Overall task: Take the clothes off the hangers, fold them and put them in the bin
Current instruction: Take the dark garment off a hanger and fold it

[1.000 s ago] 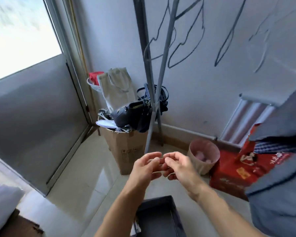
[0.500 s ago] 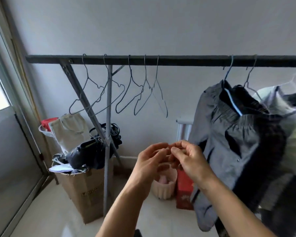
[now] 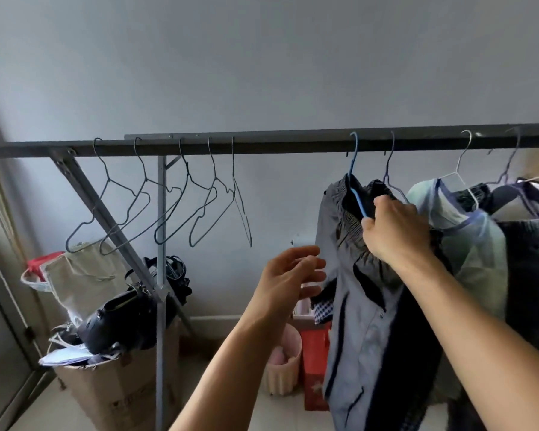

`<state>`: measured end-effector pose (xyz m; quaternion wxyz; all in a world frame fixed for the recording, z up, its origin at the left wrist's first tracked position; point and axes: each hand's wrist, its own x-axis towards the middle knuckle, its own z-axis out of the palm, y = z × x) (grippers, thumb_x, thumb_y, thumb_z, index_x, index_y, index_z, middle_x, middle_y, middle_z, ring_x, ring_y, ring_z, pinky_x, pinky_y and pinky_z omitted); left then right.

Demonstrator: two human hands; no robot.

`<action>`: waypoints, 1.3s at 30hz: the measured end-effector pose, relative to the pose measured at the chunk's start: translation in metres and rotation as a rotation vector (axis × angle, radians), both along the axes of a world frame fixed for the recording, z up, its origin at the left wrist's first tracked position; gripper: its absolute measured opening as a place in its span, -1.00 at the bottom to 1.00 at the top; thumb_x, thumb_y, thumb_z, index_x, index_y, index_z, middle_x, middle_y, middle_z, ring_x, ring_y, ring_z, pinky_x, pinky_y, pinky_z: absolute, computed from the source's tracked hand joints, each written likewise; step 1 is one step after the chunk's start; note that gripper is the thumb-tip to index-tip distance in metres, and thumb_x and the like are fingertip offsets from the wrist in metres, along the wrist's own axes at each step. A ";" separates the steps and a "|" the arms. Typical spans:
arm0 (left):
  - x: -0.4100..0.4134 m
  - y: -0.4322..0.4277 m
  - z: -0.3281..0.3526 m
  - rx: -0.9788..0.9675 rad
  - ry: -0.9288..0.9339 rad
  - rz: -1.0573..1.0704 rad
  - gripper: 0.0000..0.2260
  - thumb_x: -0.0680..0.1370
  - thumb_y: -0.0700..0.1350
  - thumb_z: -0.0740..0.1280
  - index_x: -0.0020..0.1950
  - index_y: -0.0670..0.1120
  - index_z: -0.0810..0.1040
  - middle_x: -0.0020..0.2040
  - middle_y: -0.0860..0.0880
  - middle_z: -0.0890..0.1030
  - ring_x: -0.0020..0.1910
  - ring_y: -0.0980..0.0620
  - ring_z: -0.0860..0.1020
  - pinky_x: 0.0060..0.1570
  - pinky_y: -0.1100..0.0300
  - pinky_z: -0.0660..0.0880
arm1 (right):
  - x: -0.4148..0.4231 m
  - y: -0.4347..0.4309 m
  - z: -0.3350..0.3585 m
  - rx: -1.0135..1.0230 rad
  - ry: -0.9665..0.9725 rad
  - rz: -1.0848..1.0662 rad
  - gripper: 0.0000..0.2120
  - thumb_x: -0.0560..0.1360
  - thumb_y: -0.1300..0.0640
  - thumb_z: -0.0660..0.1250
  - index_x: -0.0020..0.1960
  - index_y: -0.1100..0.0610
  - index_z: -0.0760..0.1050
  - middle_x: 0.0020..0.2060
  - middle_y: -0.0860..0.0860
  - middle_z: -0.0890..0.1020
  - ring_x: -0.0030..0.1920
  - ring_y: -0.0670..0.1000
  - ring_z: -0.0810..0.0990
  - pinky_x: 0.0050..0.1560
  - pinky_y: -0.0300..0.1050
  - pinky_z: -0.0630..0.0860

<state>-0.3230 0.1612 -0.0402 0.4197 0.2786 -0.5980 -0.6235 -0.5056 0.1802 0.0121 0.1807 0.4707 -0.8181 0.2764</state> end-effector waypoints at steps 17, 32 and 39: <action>-0.008 -0.047 0.042 -0.282 -0.112 0.023 -0.85 0.62 -0.20 0.27 0.15 -0.08 0.58 0.06 -0.11 0.67 0.01 0.04 0.61 0.05 0.13 0.52 | -0.028 -0.013 0.005 -0.019 -0.126 0.175 -0.74 0.59 0.15 0.14 -0.27 0.08 0.26 -0.24 0.06 0.51 -0.20 0.20 0.47 -0.24 0.01 0.38; -0.051 -0.106 0.085 -0.741 -0.389 0.185 -0.30 0.36 0.52 0.18 0.26 0.03 0.47 0.17 -0.07 0.53 0.16 -0.08 0.51 0.20 -0.14 0.49 | -0.016 0.040 0.027 0.082 -0.089 0.478 -0.88 0.59 0.02 0.24 -0.11 0.01 0.44 -0.21 0.04 0.66 -0.18 0.04 0.58 -0.12 0.06 0.48; -0.037 -0.111 0.080 -0.738 -0.356 0.182 -0.56 0.43 0.34 0.35 -0.25 -0.04 0.64 -0.34 -0.06 0.62 -0.37 0.04 0.52 -0.29 0.03 0.52 | -0.038 0.064 0.005 -0.059 -0.146 0.593 -0.89 0.49 -0.10 0.36 -0.16 -0.11 0.57 -0.26 -0.23 0.64 -0.17 -0.24 0.60 -0.08 -0.11 0.51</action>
